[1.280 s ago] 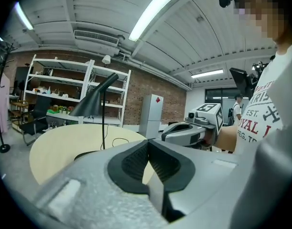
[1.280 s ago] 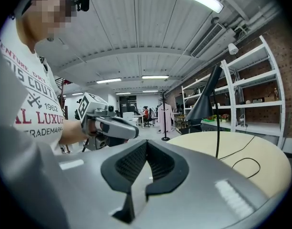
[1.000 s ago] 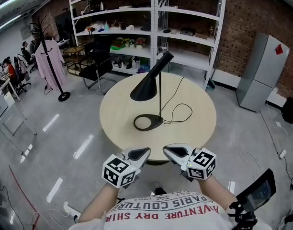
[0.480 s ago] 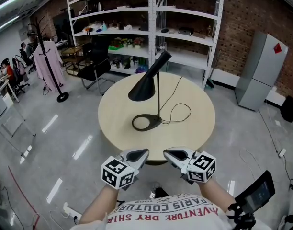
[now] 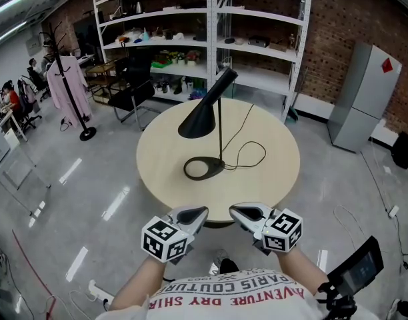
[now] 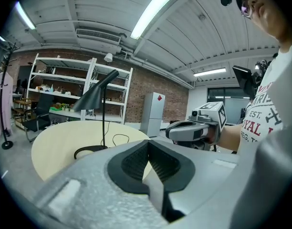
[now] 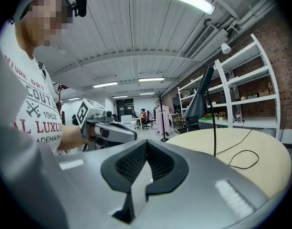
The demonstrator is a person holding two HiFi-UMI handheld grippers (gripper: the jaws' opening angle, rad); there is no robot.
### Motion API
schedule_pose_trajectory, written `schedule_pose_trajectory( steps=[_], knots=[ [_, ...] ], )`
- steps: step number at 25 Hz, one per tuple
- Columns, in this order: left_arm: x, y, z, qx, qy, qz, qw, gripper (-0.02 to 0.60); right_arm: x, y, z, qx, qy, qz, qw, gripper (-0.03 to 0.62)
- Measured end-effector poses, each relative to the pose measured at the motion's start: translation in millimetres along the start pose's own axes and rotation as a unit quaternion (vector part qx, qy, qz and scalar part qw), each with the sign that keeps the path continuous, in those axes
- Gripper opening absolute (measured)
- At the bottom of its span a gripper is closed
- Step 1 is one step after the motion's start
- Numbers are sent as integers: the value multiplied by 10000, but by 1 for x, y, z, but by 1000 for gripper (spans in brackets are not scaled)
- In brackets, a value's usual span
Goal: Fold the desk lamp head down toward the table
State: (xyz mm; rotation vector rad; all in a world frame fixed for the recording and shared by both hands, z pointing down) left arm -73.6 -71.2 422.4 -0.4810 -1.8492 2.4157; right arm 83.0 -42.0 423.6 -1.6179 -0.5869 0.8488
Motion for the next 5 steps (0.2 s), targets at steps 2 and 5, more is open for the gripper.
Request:
schedule_pose_trajectory(
  steps=[2, 5],
  knots=[
    [-1, 4, 2, 19, 24, -2, 10000, 0, -1, 5, -3, -13, 15, 12, 10000, 2],
    [-7, 11, 9, 18, 77, -1, 10000, 0, -6, 10, -13, -14, 65, 1, 10000, 2]
  ],
)
Point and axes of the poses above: the fingertips, and each gripper's own axes: x backward along the fingers, z to its left, y out of its top, the point moved 6 cm from there along x, backward along the fingers, and after that the axes turned 12 degrees about -y, right-handed, at the moved point
